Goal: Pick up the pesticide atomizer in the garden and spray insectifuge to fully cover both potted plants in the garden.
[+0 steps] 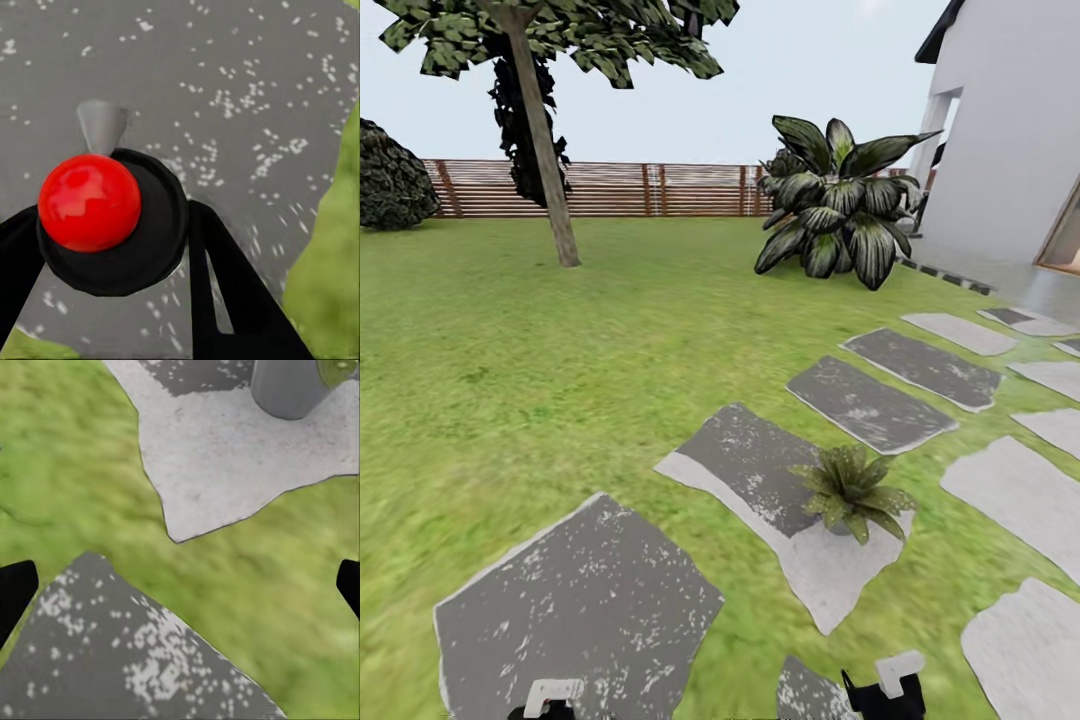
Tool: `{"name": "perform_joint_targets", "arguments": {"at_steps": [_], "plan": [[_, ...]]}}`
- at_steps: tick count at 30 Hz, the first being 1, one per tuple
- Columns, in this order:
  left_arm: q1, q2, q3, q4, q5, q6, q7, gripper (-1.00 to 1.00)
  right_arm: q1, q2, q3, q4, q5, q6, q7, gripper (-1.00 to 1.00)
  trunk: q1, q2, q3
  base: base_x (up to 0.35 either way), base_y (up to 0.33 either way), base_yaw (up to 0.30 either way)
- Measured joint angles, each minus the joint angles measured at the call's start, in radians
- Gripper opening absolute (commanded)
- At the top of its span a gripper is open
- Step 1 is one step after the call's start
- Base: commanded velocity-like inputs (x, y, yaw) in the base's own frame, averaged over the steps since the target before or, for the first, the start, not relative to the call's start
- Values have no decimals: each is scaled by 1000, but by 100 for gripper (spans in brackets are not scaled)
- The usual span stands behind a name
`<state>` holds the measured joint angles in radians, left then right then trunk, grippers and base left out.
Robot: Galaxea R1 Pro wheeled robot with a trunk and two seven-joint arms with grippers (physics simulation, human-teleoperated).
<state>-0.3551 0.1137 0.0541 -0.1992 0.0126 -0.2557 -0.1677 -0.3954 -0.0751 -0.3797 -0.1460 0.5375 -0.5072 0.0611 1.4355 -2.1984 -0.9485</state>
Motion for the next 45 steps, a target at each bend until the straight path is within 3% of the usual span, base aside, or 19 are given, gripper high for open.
{"name": "perform_joint_targets", "arguments": {"at_steps": [9, 45], "plan": [[0, 0, 0, 0, 0, 0, 21, -100, 0, 0, 0, 1, 1, 0, 0, 100, 0, 0, 6, -10, 12, 273], [0, -1, -3, 0, 1, -1, 11, -100, 0, 1, 0, 0, 0, -1, -1, 100, 0, 0, 34, 0, 0, 269]]}}
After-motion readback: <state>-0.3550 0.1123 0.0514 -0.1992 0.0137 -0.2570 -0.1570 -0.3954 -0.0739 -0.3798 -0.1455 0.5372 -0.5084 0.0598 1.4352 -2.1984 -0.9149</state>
